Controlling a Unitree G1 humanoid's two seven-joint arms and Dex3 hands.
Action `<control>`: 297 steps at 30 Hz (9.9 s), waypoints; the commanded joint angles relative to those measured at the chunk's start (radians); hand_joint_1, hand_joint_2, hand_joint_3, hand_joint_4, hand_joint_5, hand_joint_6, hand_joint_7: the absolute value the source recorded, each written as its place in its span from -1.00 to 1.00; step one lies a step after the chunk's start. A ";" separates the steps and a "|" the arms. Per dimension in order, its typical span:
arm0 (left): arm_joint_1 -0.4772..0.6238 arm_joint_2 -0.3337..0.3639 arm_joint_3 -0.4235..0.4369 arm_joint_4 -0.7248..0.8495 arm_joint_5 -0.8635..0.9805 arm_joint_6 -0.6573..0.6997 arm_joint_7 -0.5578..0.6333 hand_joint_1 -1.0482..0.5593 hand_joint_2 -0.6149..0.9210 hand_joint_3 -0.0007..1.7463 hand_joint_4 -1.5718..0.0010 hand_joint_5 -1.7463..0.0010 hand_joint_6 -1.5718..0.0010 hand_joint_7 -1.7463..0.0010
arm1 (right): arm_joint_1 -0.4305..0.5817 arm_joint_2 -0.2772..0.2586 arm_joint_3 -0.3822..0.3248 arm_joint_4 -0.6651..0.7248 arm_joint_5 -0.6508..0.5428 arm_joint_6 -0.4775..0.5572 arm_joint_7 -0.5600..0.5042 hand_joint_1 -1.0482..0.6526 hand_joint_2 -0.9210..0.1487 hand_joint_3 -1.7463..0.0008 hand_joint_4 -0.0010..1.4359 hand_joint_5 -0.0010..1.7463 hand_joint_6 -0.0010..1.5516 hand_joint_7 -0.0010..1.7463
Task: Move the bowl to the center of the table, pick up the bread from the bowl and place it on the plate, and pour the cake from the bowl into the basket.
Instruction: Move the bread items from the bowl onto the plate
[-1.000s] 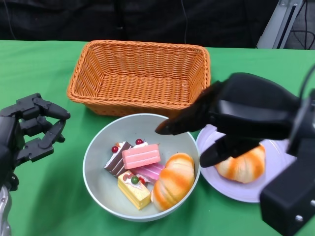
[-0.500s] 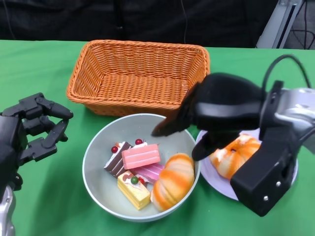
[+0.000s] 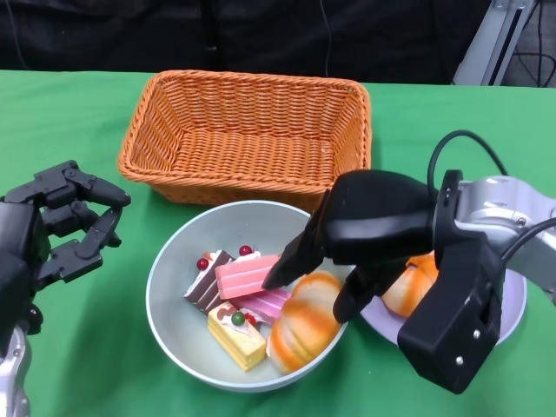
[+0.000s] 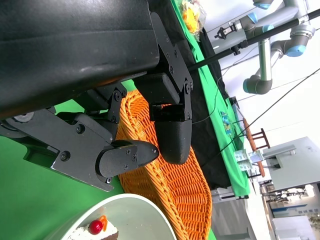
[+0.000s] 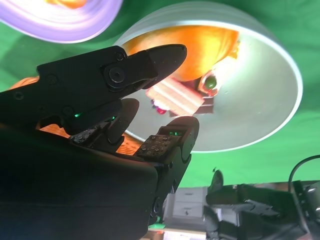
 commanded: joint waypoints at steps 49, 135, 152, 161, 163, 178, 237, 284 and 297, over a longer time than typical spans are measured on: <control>0.049 -0.023 0.007 -0.112 0.002 0.033 0.030 0.16 0.70 -0.10 -0.01 -0.73 -0.06 -0.23 | -0.091 0.079 0.199 -0.063 -0.232 0.208 0.173 -0.77 -1.00 0.93 0.07 -1.00 -0.10 -1.00; 0.046 -0.009 -0.002 -0.057 0.099 -0.055 0.084 0.05 0.68 -0.15 0.04 -0.69 -0.07 -0.25 | -0.219 0.188 0.148 0.228 -0.186 0.189 -0.242 -0.35 -1.00 0.81 0.10 -0.42 0.02 -0.99; 0.044 -0.010 -0.006 -0.039 0.052 -0.052 0.059 0.07 0.79 -0.30 -0.05 -0.69 -0.06 -0.22 | -0.162 0.154 0.087 0.158 -0.094 0.238 -0.177 -0.37 -1.00 0.78 0.19 -0.75 -0.10 -0.99; 0.051 -0.008 -0.010 -0.050 0.037 -0.037 0.051 0.18 0.81 -0.25 -0.05 -0.66 -0.07 -0.19 | -0.175 0.059 0.093 -0.032 -0.074 0.300 0.144 -0.67 -1.00 0.91 -0.05 -0.97 -0.28 -1.00; 0.052 -0.008 -0.011 -0.053 0.036 -0.031 0.052 0.19 0.81 -0.24 -0.04 -0.66 -0.07 -0.19 | -0.176 0.045 0.089 -0.066 -0.067 0.305 0.198 -0.70 -1.00 0.93 -0.08 -0.99 -0.31 -1.00; 0.060 -0.007 -0.008 -0.073 0.032 -0.020 0.049 0.21 0.79 -0.20 -0.01 -0.71 -0.07 -0.23 | -0.133 0.049 0.106 -0.114 -0.116 0.275 0.182 -0.78 -1.00 0.97 -0.18 -0.98 -0.40 -1.00; 0.053 -0.014 -0.013 -0.050 0.063 -0.057 0.071 0.18 0.75 -0.13 -0.01 -0.72 -0.07 -0.24 | -0.139 0.199 0.288 0.360 -0.371 0.100 -0.688 -0.17 -0.88 1.00 0.02 0.39 0.50 -0.97; 0.052 0.023 -0.004 -0.011 0.027 -0.046 0.027 0.20 0.73 -0.13 -0.03 -0.70 -0.04 -0.27 | 0.104 -0.016 -0.374 -0.109 0.484 0.795 0.167 0.01 -1.00 0.91 -0.03 0.51 0.49 -0.91; 0.042 0.033 0.001 0.009 0.021 -0.054 0.018 0.19 0.74 -0.14 -0.03 -0.70 -0.05 -0.27 | 0.131 -0.118 -0.366 -0.041 0.365 0.895 0.134 -0.03 -1.00 0.88 -0.01 0.95 0.52 -0.81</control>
